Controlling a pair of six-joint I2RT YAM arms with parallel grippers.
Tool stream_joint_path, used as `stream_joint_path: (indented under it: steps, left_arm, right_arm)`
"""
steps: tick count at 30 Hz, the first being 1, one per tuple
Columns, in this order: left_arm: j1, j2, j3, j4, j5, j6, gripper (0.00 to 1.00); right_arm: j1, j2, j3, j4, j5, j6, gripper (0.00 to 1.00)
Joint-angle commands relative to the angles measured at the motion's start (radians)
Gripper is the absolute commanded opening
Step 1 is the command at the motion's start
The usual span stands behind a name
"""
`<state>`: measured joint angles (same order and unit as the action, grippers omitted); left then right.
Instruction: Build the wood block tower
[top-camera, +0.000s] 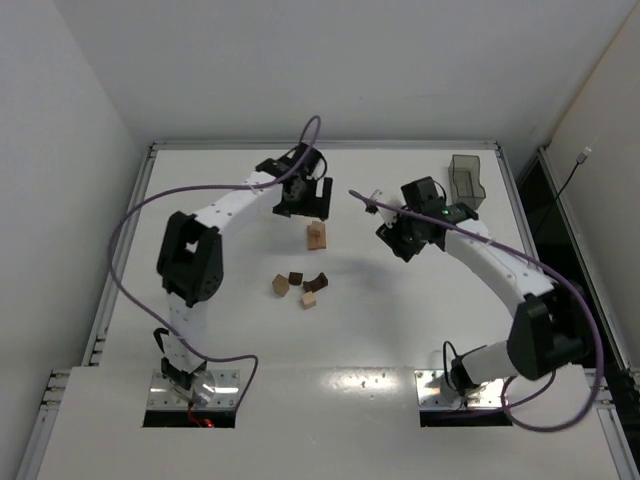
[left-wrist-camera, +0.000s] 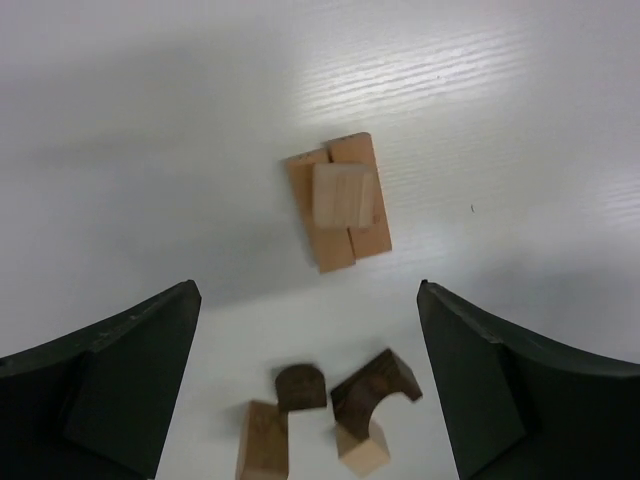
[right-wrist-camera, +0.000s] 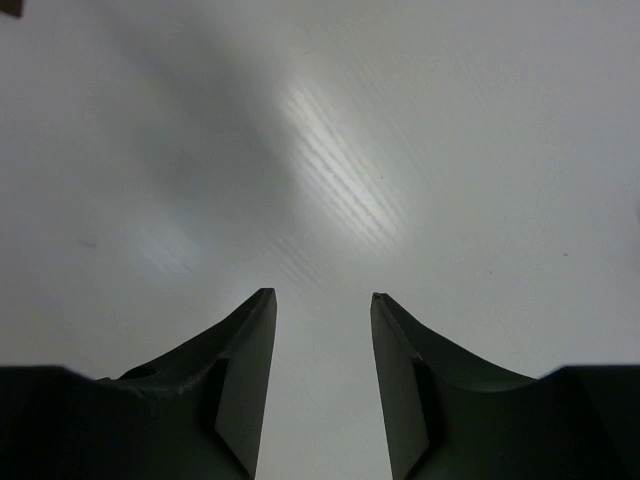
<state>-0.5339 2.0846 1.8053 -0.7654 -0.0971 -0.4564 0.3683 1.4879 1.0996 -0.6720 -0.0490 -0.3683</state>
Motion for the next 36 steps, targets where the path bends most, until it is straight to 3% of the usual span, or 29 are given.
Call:
stream_joint_path:
  steps: [1,2,4,5,9,10,12,13,16,21,28,36]
  left_arm:
    - [0.075,-0.273,-0.073,0.083,-0.055,-0.030,0.88]
    - [0.095,-0.309,-0.098,0.083,-0.075,-0.030,0.90]
    - [0.180,-0.409,-0.177,0.095,-0.072,-0.030,0.96]
    - [0.218,-0.431,-0.199,0.095,-0.072,-0.030,0.98]
    - [0.443,-0.469,-0.315,0.095,0.073,-0.005,1.00]
    - [0.550,-0.483,-0.340,0.109,0.124,-0.005,1.00]
    - [0.647,-0.501,-0.424,0.133,0.250,0.004,1.00]
    - [0.716,-0.502,-0.444,0.144,0.270,0.004,1.00]
    - [0.788,-0.523,-0.477,0.144,0.292,0.030,1.00]
    - [0.808,-0.543,-0.486,0.135,0.292,0.065,1.00]
    - [0.808,-0.486,-0.466,0.135,0.326,0.065,1.00]
    - [0.808,-0.403,-0.409,0.107,0.344,0.074,1.00]
  right_arm:
    - [0.011,-0.200,-0.107,0.043,-0.115,-0.092,0.40]
    - [0.047,-0.310,-0.136,0.043,-0.176,-0.159,0.45]
    - [0.093,-0.383,-0.175,0.010,-0.268,-0.202,0.49]
    - [0.134,-0.399,-0.175,-0.012,-0.303,-0.230,0.58]
    - [0.224,-0.292,-0.092,-0.084,-0.438,-0.221,0.83]
    - [0.247,-0.232,-0.063,-0.084,-0.501,-0.230,0.87]
    - [0.288,-0.169,-0.023,-0.098,-0.560,-0.259,0.87]
    - [0.311,-0.085,0.029,-0.150,-0.587,-0.288,0.84]
    - [0.386,0.093,0.123,-0.222,-0.657,-0.423,0.74]
    - [0.431,0.253,0.229,-0.182,-0.666,-0.468,0.55]
    - [0.465,0.354,0.240,0.018,-0.503,-0.368,0.51]
    - [0.483,0.422,0.249,0.063,-0.443,-0.340,0.51]
